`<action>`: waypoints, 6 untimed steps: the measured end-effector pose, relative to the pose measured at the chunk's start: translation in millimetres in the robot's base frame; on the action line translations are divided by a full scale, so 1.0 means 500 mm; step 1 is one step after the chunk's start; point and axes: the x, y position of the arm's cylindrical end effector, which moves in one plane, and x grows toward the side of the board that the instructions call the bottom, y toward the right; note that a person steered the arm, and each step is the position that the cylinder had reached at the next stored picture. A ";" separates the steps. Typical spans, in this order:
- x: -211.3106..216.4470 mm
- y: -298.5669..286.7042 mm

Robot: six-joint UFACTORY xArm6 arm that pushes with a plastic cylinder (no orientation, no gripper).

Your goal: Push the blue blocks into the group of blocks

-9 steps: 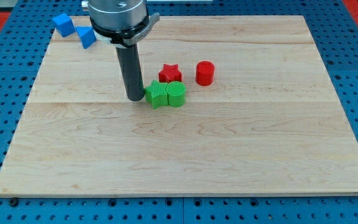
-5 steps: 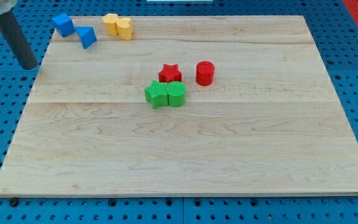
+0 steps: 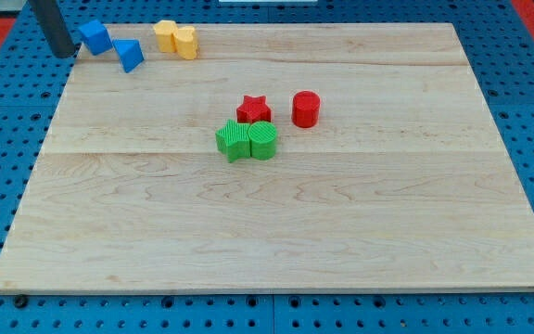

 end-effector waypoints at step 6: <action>0.037 0.308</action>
